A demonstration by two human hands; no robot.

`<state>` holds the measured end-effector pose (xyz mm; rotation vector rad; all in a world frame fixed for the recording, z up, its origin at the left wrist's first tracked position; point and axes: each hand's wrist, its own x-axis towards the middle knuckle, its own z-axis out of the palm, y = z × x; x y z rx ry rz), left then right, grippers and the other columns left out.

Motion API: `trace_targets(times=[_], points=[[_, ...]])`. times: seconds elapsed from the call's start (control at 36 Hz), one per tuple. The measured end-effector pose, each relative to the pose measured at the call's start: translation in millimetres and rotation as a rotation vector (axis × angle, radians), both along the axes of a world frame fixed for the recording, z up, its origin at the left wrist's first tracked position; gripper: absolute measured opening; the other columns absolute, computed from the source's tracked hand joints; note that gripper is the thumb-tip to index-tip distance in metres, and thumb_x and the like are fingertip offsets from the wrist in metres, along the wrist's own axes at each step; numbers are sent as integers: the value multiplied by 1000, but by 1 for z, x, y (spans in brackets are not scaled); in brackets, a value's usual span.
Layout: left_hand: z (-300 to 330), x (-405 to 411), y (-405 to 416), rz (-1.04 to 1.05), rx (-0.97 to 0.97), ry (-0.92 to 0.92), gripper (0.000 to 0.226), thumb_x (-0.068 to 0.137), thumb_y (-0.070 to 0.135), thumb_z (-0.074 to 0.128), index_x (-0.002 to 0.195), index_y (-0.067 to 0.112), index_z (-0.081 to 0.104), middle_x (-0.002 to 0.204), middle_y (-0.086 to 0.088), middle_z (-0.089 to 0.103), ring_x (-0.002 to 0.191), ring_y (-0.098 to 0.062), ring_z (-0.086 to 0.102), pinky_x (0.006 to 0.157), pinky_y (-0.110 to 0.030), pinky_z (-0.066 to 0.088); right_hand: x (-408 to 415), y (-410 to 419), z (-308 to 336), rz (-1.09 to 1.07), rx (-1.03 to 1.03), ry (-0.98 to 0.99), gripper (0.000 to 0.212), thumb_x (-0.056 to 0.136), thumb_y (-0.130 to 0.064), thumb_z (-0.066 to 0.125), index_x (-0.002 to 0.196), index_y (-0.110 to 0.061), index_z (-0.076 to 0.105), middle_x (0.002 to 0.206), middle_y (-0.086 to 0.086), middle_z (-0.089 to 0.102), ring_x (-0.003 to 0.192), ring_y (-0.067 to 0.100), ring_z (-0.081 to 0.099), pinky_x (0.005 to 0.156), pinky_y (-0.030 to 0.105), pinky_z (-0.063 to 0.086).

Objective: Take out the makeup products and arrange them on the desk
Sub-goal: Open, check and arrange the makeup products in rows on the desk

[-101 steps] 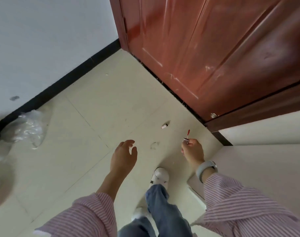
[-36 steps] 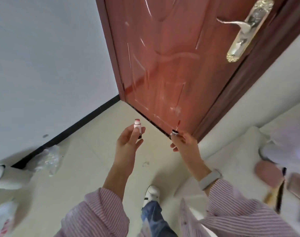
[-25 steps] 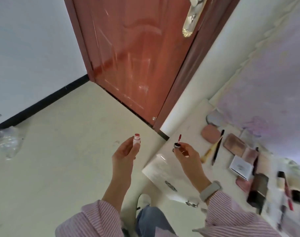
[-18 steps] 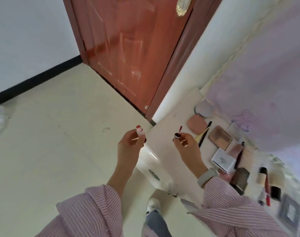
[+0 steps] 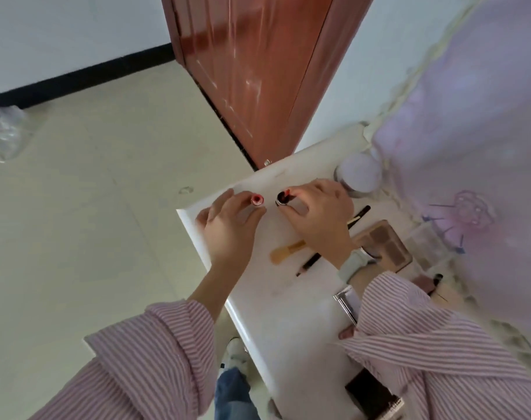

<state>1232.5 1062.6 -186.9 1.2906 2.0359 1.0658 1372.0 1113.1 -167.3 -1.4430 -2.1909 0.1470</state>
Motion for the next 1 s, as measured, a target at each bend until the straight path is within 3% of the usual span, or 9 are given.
trace_targets(times=[0.17, 0.42, 0.58, 0.67, 0.72, 0.78, 0.83, 0.92, 1.0], points=[[-7, 7, 3, 92, 13, 118, 18, 80, 37, 69, 95, 27, 70, 100, 12, 65, 106, -17, 43, 84, -23, 19, 4, 9, -13, 119, 21, -59, 25, 79, -41, 52, 79, -25, 71, 81, -13, 69, 89, 11, 41, 75, 27, 22], [-17, 9, 3, 84, 78, 270, 32, 77, 52, 58, 88, 25, 72, 90, 7, 67, 95, -23, 51, 81, -24, 20, 5, 17, -20, 80, 22, -115, 26, 77, -48, 53, 74, -30, 70, 85, -8, 63, 92, 16, 41, 78, 35, 24], [-21, 9, 4, 78, 58, 328, 38, 77, 55, 51, 90, 26, 73, 94, 4, 62, 95, -20, 47, 83, -23, 20, 4, 22, -20, 87, 12, -173, 26, 78, -47, 50, 78, -30, 70, 87, -7, 64, 92, 17, 40, 79, 37, 23], [-21, 9, 4, 72, 48, 342, 39, 77, 54, 52, 90, 24, 72, 95, 3, 62, 96, -21, 48, 85, -25, 22, 6, 21, -18, 101, -20, -211, 34, 75, -48, 46, 87, -27, 70, 91, -5, 64, 92, 20, 47, 80, 38, 31], [-21, 9, 3, 61, 42, 363, 42, 76, 54, 52, 97, 22, 70, 99, 1, 63, 98, -23, 49, 87, -27, 24, 13, 18, -14, 104, -38, -232, 46, 72, -48, 45, 103, -23, 67, 98, -3, 63, 95, 20, 48, 81, 37, 33], [-21, 8, 0, 41, 38, 380, 48, 76, 52, 51, 107, 19, 67, 105, -2, 62, 101, -22, 46, 89, -31, 28, 24, 14, -8, 88, -42, -218, 50, 73, -45, 47, 114, -21, 61, 107, -1, 61, 102, 17, 41, 84, 35, 25], [-22, 7, -7, 13, 42, 413, 50, 77, 47, 50, 112, 14, 64, 112, -7, 61, 106, -21, 43, 92, -34, 29, 38, 9, -2, 64, -47, -231, 52, 74, -45, 48, 119, -20, 57, 114, 1, 59, 108, 18, 39, 87, 36, 23], [-23, 10, -24, -27, -9, 503, 49, 84, 40, 45, 118, 8, 59, 126, -13, 56, 119, -30, 47, 103, -42, 28, 53, 3, 8, 10, -135, -351, 62, 75, -53, 41, 125, -18, 52, 122, 6, 56, 111, 26, 46, 87, 41, 33], [-24, 14, -37, -105, -93, 589, 52, 89, 36, 36, 129, 5, 51, 141, -14, 45, 134, -30, 36, 113, -45, 20, 57, 0, 10, 0, -188, -493, 60, 77, -53, 43, 124, -17, 50, 125, 10, 52, 106, 33, 50, 82, 42, 38]])
